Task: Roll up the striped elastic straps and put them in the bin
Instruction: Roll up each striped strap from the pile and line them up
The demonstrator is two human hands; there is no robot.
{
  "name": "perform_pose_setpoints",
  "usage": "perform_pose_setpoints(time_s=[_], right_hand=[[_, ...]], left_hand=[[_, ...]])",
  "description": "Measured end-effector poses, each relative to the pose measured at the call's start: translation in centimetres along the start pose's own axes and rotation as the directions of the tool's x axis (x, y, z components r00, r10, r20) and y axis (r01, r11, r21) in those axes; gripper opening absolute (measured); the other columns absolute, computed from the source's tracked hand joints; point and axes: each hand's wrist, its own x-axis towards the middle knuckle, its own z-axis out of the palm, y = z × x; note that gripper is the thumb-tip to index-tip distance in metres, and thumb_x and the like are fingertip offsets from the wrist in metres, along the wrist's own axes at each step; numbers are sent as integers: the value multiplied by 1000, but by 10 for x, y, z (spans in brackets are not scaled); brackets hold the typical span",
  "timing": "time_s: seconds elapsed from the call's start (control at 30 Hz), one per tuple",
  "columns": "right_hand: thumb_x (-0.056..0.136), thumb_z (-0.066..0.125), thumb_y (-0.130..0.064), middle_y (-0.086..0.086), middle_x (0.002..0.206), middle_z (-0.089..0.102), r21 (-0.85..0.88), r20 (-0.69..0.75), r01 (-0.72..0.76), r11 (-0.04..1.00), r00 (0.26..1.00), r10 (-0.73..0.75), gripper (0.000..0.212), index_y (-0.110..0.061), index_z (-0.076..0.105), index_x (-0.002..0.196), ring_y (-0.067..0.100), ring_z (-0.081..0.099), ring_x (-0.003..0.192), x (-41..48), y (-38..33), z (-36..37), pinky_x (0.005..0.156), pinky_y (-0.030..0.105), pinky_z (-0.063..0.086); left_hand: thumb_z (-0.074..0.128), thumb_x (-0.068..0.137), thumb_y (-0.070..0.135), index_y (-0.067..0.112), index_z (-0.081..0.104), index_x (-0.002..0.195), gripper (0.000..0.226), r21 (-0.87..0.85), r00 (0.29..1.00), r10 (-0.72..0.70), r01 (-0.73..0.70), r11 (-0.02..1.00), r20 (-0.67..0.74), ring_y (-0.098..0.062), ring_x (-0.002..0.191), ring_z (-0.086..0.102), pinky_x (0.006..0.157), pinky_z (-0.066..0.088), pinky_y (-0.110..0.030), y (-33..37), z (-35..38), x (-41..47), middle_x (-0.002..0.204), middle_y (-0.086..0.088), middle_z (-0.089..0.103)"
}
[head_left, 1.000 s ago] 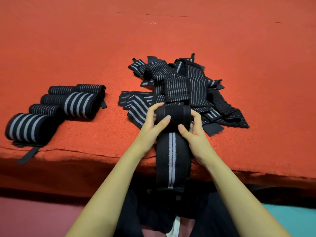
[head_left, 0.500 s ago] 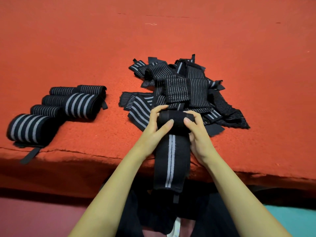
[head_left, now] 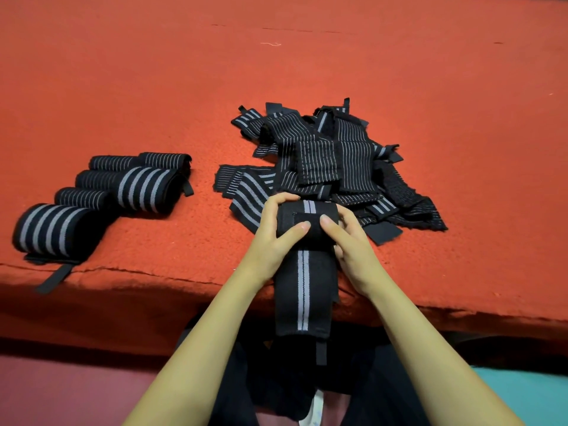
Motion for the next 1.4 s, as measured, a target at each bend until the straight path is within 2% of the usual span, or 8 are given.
perform_pose_setpoints(time_s=[0.13,0.3,0.47,0.63,0.93,1.13,1.27,1.4], right_hand=[[82,58,-14,15,120,64,32,-76,58,998,996,-55,50,-3,48,129,22,64,108,0,3,-3,87,27,52],[81,57,-10,6,118,62,-49,-50,109,993,993,-111,46,-16,45,125,13,62,107,-2,3,-6,87,23,50],[82,63,-25,5,123,62,-119,-41,86,989,995,-91,53,-21,43,132,13,61,113,1,4,-4,92,24,49],[79,68,-49,7,130,57,-181,-66,-7,984,998,-5,71,-13,42,134,15,54,123,6,6,-5,104,36,44],[89,56,-54,-16,127,50,-342,-7,3,940,1000,-6,67,-24,23,138,-7,51,115,3,6,1,100,21,40],[90,52,-47,-6,131,51,-330,-35,45,943,998,-60,64,-15,27,140,7,50,123,2,5,1,108,32,37],[82,61,-38,4,123,57,-232,-74,65,970,994,-84,64,-10,35,133,12,55,115,-1,3,3,108,37,41],[79,62,-50,10,132,56,-208,-67,58,976,995,-73,65,-17,44,132,22,52,126,1,1,2,110,47,38]], left_hand=[[66,87,28,19,35,137,60,-36,997,-51,53,998,63,6,110,56,93,42,-14,1,2,2,121,13,56],[63,72,60,26,37,138,79,13,989,-131,130,991,73,3,117,54,102,40,-22,-1,1,5,124,17,58],[65,81,24,15,38,131,57,-94,997,-73,74,993,16,0,108,58,92,44,-18,0,1,3,118,5,57],[65,83,13,22,32,128,57,-35,998,33,-31,999,47,2,106,56,91,43,-16,-2,0,1,120,1,48],[66,81,42,49,22,133,68,-44,991,-37,43,998,130,-9,129,49,114,33,-36,-2,2,4,142,-4,49],[67,78,54,57,16,133,75,35,988,-71,67,997,138,-6,130,47,114,32,-38,-7,2,5,144,2,48],[69,82,25,24,32,136,65,-3,996,1,-1,1000,87,-1,117,55,102,40,-23,-5,0,4,127,9,56],[72,77,11,31,42,121,57,111,992,110,-117,987,67,-3,109,54,99,40,-21,-4,-2,3,116,21,51]])
